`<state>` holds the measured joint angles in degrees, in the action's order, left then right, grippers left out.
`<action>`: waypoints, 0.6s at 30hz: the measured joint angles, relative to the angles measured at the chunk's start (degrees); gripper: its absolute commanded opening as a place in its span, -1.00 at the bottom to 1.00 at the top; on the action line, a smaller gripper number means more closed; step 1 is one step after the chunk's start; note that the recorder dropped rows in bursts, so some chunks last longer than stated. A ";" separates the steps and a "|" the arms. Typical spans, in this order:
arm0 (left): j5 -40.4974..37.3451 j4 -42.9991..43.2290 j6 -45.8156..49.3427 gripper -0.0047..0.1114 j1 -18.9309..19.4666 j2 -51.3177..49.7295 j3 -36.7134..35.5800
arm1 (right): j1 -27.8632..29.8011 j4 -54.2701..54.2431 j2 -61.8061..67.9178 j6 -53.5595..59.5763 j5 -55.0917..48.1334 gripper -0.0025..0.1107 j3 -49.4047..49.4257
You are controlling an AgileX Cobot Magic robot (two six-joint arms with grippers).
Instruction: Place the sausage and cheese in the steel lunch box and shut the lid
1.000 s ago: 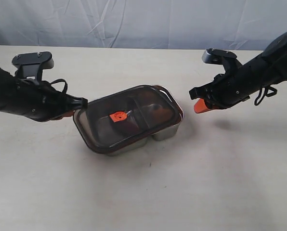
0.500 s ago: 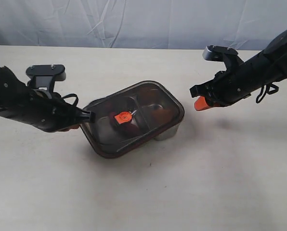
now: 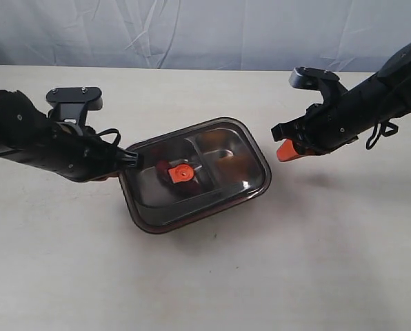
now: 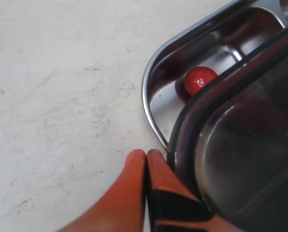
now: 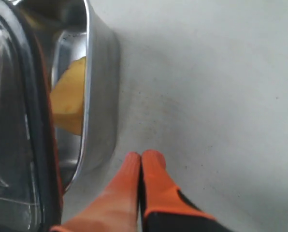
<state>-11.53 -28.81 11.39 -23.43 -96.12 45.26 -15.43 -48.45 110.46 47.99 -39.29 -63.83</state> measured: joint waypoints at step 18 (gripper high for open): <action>-0.49 0.63 0.00 -0.92 0.00 0.00 0.80 | 0.21 -13.44 -0.37 9.86 -8.97 -0.97 0.00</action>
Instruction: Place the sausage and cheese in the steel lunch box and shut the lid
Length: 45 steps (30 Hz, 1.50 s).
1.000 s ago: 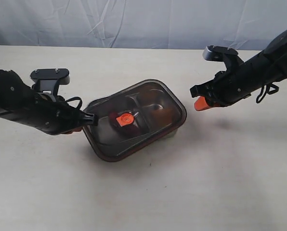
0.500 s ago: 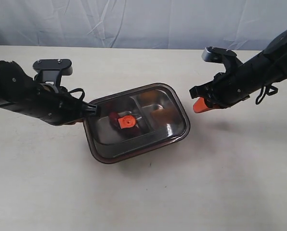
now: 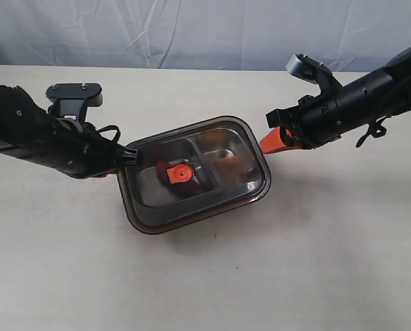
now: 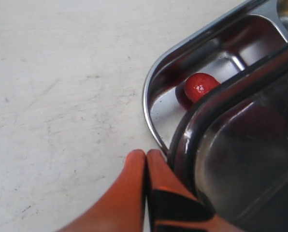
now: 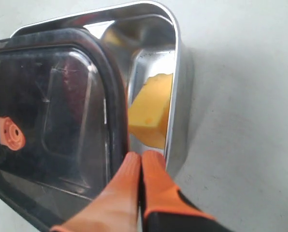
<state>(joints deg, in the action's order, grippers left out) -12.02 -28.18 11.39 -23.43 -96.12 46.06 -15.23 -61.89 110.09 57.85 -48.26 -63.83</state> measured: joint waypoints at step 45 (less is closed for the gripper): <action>-4.44 6.73 -0.48 -0.92 0.56 0.00 5.27 | -3.32 9.69 0.00 -16.95 5.41 -0.97 -8.87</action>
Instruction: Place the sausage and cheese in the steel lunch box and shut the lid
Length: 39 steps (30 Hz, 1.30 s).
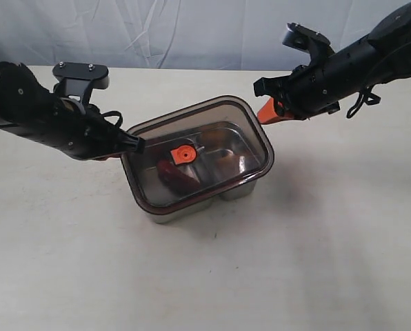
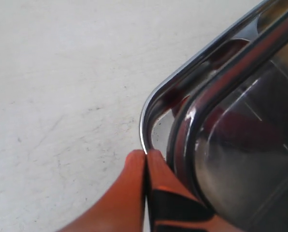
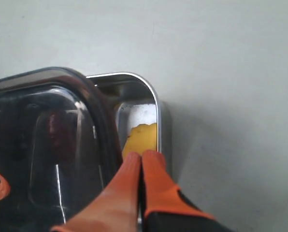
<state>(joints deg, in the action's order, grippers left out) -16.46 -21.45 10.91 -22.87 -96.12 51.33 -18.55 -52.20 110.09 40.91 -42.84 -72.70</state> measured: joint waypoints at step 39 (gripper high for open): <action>0.95 11.30 0.00 -0.18 -0.46 0.00 0.19 | -1.00 -0.28 4.60 -0.69 3.06 -0.97 -1.37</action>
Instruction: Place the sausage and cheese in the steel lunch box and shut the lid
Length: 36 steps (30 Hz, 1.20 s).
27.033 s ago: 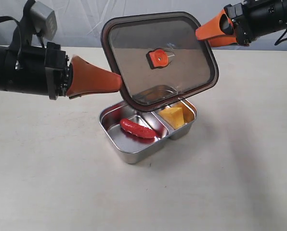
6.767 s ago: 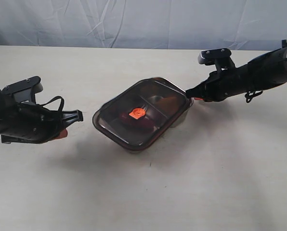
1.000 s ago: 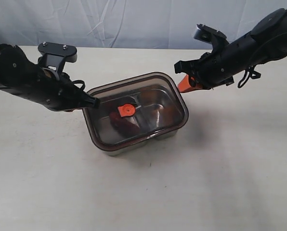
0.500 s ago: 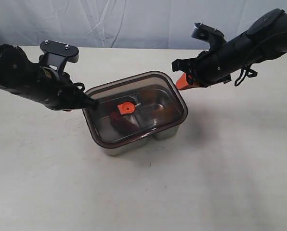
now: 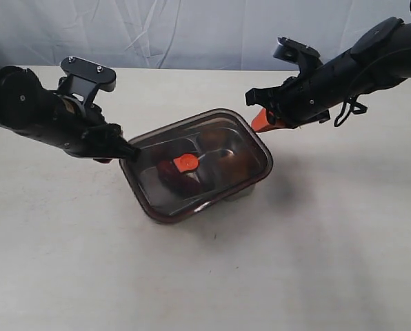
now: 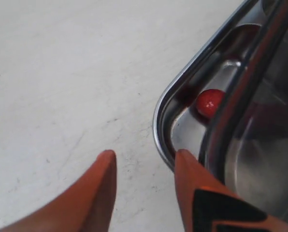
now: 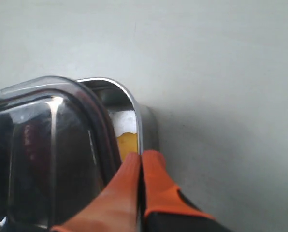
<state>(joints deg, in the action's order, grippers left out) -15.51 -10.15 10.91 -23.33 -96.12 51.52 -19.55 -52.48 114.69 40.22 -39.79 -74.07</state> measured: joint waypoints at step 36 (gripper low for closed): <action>-10.95 0.86 -5.85 -0.31 7.49 9.07 -0.04 | -0.69 8.95 -9.97 -4.73 -2.06 -0.97 0.40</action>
<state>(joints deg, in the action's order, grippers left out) -26.46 -9.29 5.06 -15.85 -87.05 51.49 -20.24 -43.53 104.72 35.49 -41.85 -73.67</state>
